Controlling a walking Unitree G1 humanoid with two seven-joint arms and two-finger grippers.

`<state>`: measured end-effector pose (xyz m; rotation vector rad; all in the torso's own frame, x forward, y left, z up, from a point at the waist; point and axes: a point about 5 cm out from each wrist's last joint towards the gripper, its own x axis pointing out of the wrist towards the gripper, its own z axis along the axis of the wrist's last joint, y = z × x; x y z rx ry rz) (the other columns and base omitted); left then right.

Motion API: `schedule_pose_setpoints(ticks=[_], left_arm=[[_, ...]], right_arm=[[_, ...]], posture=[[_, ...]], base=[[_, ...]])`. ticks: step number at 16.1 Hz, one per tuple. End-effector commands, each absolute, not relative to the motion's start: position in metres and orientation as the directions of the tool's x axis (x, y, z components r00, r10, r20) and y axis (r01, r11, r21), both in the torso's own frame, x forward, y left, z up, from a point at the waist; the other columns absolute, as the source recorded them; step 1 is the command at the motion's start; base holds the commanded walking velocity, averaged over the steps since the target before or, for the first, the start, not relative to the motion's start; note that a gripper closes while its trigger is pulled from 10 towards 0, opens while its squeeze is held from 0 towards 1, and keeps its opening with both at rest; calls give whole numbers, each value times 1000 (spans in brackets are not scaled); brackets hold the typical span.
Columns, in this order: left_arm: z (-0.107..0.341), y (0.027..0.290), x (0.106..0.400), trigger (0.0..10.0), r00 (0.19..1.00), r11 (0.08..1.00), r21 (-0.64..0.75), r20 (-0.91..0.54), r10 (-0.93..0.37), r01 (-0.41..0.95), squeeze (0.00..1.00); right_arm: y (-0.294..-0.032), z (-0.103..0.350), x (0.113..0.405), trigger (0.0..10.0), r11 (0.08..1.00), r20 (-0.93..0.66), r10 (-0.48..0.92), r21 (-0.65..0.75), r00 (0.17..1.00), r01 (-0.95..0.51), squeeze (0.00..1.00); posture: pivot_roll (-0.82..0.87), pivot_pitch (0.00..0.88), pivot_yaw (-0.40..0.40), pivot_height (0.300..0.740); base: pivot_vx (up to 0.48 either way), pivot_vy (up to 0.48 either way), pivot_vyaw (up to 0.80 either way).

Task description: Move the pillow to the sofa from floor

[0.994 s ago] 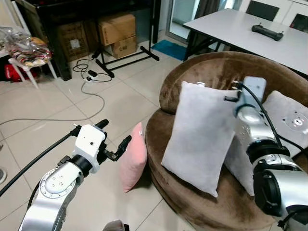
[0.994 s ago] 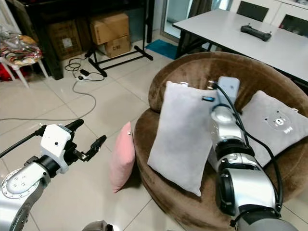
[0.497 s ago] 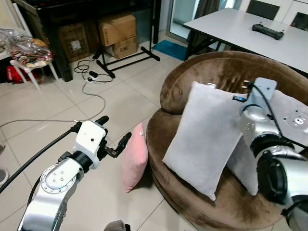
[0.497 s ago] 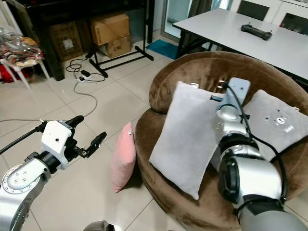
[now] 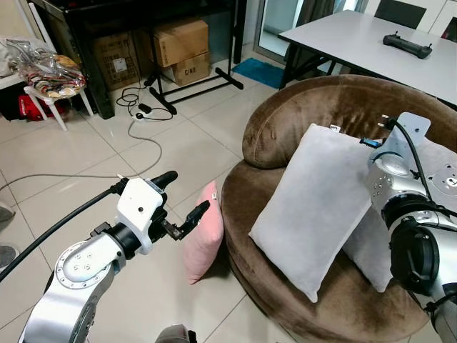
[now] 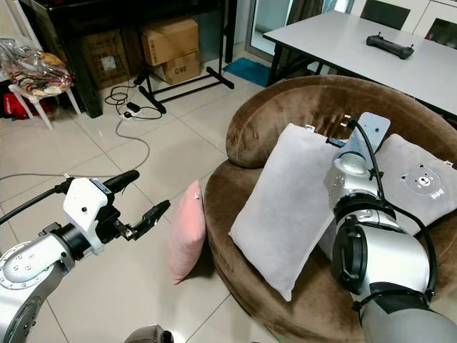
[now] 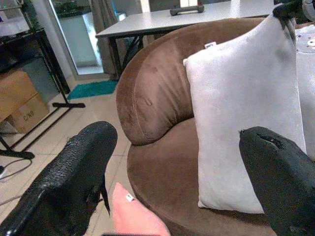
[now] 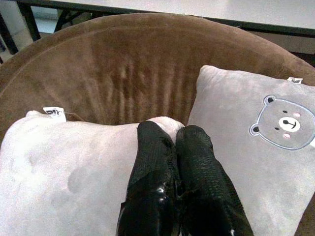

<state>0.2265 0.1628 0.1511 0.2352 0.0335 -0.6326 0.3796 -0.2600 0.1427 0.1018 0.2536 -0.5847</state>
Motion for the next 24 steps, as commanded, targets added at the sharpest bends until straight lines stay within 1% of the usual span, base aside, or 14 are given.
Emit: schedule_pose_setpoints(ticks=[1, 3, 7, 10, 11, 12, 13, 14, 15, 16, 17, 22, 23, 24], left_arm=[[154, 163, 225, 10000, 803, 776, 213, -102, -587, 594, 0], [156, 165, 226, 10000, 804, 776, 213, -103, -586, 593, 0], [156, 162, 229, 10000, 801, 774, 213, -99, -590, 596, 0], [155, 157, 230, 10000, 790, 765, 203, -98, -605, 611, 0], [155, 157, 230, 10000, 788, 764, 201, -98, -607, 613, 0], [156, 153, 227, 10000, 773, 751, 188, -99, -627, 633, 0], [157, 149, 224, 10000, 748, 731, 164, -91, -657, 662, 0], [158, 147, 220, 10000, 723, 712, 127, -87, -685, 690, 0], [160, 144, 214, 10000, 683, 678, 79, -86, -726, 731, 0], [159, 143, 211, 10000, 660, 658, 58, -95, -745, 751, 0], [156, 142, 209, 10000, 642, 641, 42, -108, -759, 766, 0], [155, 144, 214, 10000, 657, 654, 67, -121, -744, 754, 0], [155, 145, 216, 10000, 666, 662, 75, -121, -736, 746, 0], [155, 148, 218, 10000, 687, 681, 87, -120, -717, 727, 0]], right_arm=[[-265, 171, 388, 10000, 825, -168, -543, 80, 823, 560, 0], [-270, 189, 392, 10000, 815, -126, -543, 158, 830, 557, 0], [-281, 201, 391, 10000, 797, -101, -575, 155, 812, 583, 0], [-281, 184, 387, 10000, 800, -160, -579, 82, 800, 595, 0], [-280, 181, 386, 10000, 801, -168, -577, 76, 800, 594, 0], [-279, 169, 383, 10000, 799, -210, -574, 68, 791, 598, 0], [-281, 159, 379, 10000, 768, -260, -591, 107, 763, 631, 600], [-281, 158, 378, 10000, 764, -267, -591, 118, 761, 635, 910], [-281, 158, 378, 10000, 769, -260, -590, 109, 764, 631, 914], [-280, 160, 379, 10000, 771, -253, -587, 116, 769, 627, 1000], [-280, 162, 380, 10000, 771, -246, -585, 128, 773, 624, 1000], [-284, 171, 381, 10000, 761, -222, -592, 163, 775, 628, 1000], [-285, 173, 382, 10000, 767, -211, -587, 162, 782, 620, 1000], [-283, 177, 384, 10000, 791, -180, -562, 171, 808, 588, 1000]], posture=[[133, 61, -37, 740], [131, 57, -35, 740], [123, 49, -32, 740], [117, 43, -29, 740], [117, 43, -29, 740], [127, 45, -29, 740], [129, 45, -29, 740], [130, 46, -29, 740], [129, 45, -27, 740], [128, 43, -25, 740], [125, 41, -22, 740], [118, 26, -19, 740], [116, 21, -20, 740], [114, 13, -20, 740]], base=[[0, 0, 0], [0, 0, 0], [0, 0, 0], [0, 0, 0], [0, 0, 0], [0, 0, 0], [0, 0, 0], [0, 0, 0], [0, 0, 0], [0, 0, 0], [0, 0, 0], [0, 0, 0], [0, 0, 0], [0, 0, 0]])
